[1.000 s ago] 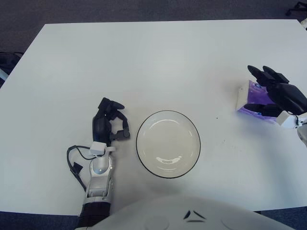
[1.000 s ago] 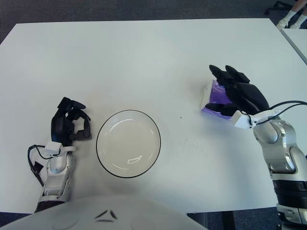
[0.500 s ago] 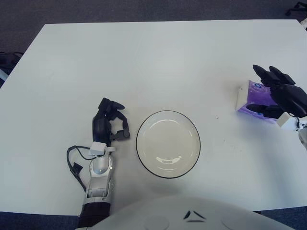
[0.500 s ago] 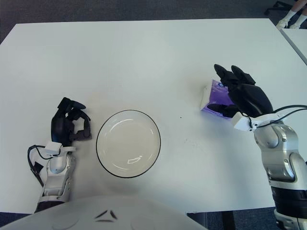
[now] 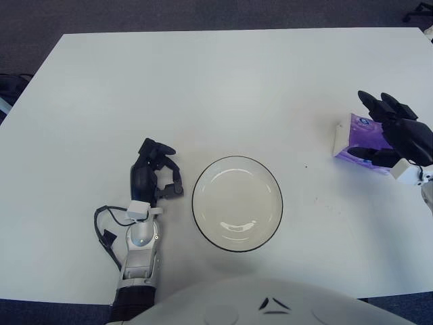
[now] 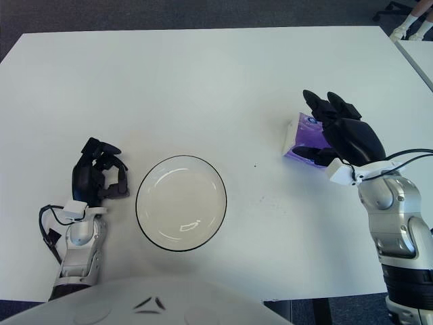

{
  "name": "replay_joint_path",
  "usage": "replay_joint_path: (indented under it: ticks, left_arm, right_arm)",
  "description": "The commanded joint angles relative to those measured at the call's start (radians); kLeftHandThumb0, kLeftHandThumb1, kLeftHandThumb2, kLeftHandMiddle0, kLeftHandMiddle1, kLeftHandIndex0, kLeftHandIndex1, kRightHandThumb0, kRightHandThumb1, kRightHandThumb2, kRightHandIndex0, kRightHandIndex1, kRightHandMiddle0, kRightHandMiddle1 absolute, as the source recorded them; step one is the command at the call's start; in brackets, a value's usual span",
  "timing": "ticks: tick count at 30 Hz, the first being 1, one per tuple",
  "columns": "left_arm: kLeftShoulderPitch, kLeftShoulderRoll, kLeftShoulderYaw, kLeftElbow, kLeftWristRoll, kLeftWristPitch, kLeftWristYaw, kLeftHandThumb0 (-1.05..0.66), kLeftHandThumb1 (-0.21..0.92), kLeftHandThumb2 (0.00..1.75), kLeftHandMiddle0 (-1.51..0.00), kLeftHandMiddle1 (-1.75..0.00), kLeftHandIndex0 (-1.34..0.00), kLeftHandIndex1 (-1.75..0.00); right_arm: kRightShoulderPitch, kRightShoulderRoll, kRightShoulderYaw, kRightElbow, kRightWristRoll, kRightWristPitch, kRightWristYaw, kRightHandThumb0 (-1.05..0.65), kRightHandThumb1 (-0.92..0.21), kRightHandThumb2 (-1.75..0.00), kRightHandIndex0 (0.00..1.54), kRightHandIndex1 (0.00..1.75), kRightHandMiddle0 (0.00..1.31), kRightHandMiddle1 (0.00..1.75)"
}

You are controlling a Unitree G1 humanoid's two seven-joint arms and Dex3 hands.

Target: Put the tissue paper into the plate.

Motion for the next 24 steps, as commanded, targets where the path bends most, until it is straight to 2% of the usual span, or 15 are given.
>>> replay_joint_path:
  ticks: [1, 6, 8, 10, 12, 14, 16, 20, 24]
  left_arm:
    - [0.058, -0.003, 0.0, 0.065, -0.01, 0.039, -0.015, -0.01, 0.07, 1.62, -0.81, -1.75, -0.55, -1.75]
    - [0.059, -0.002, 0.001, 0.063, -0.005, 0.04, -0.01, -0.01, 0.05, 1.64, -0.82, -1.75, -0.56, -1.75]
    - [0.059, -0.001, 0.002, 0.063, 0.0, 0.039, -0.007, -0.01, 0.05, 1.64, -0.83, -1.75, -0.56, -1.74]
    - [0.06, 0.0, 0.001, 0.062, 0.007, 0.04, -0.002, -0.01, 0.05, 1.64, -0.83, -1.75, -0.57, -1.74]
    - [0.06, 0.001, 0.002, 0.062, 0.012, 0.04, 0.001, -0.01, 0.04, 1.65, -0.83, -1.75, -0.57, -1.74]
    - [0.06, 0.003, 0.002, 0.063, 0.015, 0.039, 0.001, -0.01, 0.04, 1.65, -0.84, -1.75, -0.57, -1.73]
    - [0.06, 0.004, 0.003, 0.066, 0.016, 0.037, 0.001, -0.01, 0.04, 1.65, -0.84, -1.75, -0.58, -1.73]
    - [0.06, 0.005, 0.006, 0.068, 0.016, 0.035, 0.0, -0.01, 0.02, 1.66, -0.85, -1.75, -0.59, -1.72]
    - [0.061, 0.003, 0.009, 0.068, 0.01, 0.031, -0.003, -0.01, 0.0, 1.68, -0.87, -1.75, -0.61, -1.72]
  right_arm:
    - [0.016, 0.009, -0.016, -0.012, -0.008, 0.002, -0.005, -1.05, -0.77, -0.27, 0.0, 0.0, 0.0, 0.0]
    - [0.016, 0.009, -0.016, -0.014, -0.008, 0.003, -0.005, -1.05, -0.77, -0.27, 0.0, 0.0, 0.0, 0.0]
    - [0.159, 0.004, -0.068, 0.012, -0.001, -0.064, -0.005, -1.05, -0.79, -0.28, 0.0, 0.0, 0.0, 0.0]
    - [0.183, -0.001, -0.065, -0.008, 0.004, -0.039, 0.034, -1.05, -0.81, -0.29, 0.0, 0.0, 0.0, 0.0]
    - [0.131, -0.004, -0.03, -0.047, 0.008, 0.03, 0.088, -1.05, -0.81, -0.29, 0.0, 0.0, 0.0, 0.0]
    - [0.077, -0.017, 0.009, -0.039, 0.035, 0.055, 0.141, -1.05, -0.79, -0.28, 0.0, 0.0, 0.0, 0.0]
    - [0.051, -0.02, 0.031, -0.026, 0.044, 0.064, 0.167, -1.05, -0.77, -0.27, 0.0, 0.0, 0.0, 0.0]
    - [0.01, -0.013, 0.07, 0.016, 0.04, 0.06, 0.184, -1.04, -0.75, -0.27, 0.0, 0.0, 0.0, 0.0]
    - [0.007, -0.009, 0.099, 0.085, 0.005, 0.007, 0.143, -1.05, -0.76, -0.28, 0.0, 0.0, 0.0, 0.0]
